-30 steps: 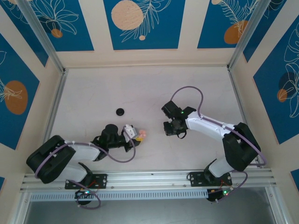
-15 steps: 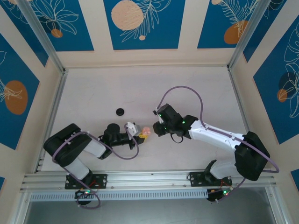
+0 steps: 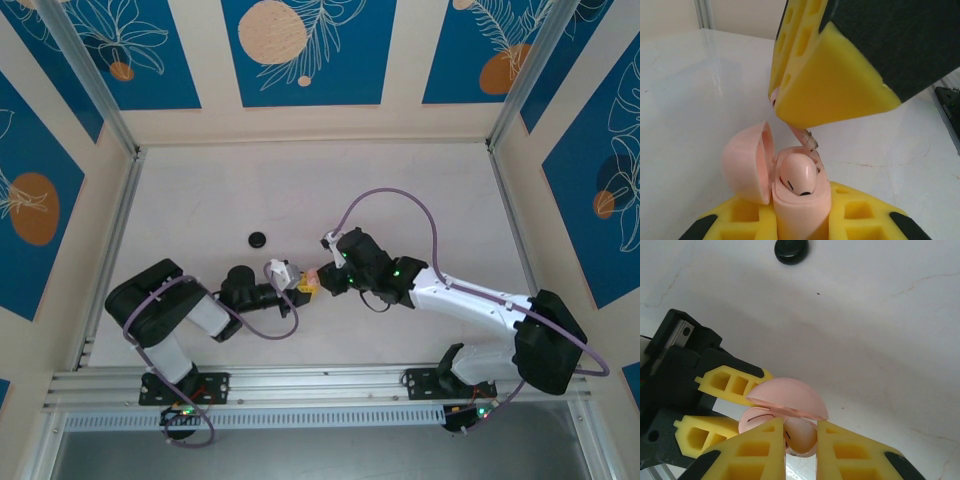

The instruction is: Insert wireless bluetooth earbuds into charging case

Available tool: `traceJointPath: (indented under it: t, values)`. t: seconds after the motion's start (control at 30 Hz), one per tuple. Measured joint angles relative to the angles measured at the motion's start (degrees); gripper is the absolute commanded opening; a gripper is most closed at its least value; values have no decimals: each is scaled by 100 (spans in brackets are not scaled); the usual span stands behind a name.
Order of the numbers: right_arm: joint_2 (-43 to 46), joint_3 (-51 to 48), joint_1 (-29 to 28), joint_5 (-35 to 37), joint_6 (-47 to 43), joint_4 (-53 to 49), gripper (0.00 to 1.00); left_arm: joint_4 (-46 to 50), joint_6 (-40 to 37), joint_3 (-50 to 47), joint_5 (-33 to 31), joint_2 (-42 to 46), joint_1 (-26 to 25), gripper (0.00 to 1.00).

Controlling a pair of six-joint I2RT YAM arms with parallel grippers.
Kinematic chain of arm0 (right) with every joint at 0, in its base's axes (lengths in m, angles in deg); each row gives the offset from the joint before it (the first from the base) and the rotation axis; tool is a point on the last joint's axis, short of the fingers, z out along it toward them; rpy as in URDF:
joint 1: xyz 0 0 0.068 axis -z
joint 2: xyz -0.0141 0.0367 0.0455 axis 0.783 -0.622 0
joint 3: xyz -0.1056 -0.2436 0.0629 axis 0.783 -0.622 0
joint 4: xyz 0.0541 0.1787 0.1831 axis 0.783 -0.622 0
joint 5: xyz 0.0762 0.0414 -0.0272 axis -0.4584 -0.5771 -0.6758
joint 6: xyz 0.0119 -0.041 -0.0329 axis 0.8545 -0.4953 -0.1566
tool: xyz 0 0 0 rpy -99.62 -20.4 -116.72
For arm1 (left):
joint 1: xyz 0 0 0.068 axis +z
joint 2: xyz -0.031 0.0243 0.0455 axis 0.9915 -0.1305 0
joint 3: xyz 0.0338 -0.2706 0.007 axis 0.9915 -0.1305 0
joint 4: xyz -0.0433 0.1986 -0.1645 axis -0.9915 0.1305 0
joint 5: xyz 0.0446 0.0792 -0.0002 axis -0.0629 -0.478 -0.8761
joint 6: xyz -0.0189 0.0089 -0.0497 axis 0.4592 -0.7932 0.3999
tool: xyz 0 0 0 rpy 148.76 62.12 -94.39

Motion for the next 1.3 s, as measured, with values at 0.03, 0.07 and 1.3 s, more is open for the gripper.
traceJointPath:
  t: [0.03, 0.07, 1.3]
  values:
    - [13, -20, 0, -13, -2, 44, 18, -9, 20, 0, 0, 0, 0, 13]
    - [20, -37, 0, -17, 0, 72, 18, -15, 31, 0, 0, 0, 0, 13]
    - [37, -177, -114, 44, -87, 457, 25, 17, 511, 39, -61, 177, -2, 13]
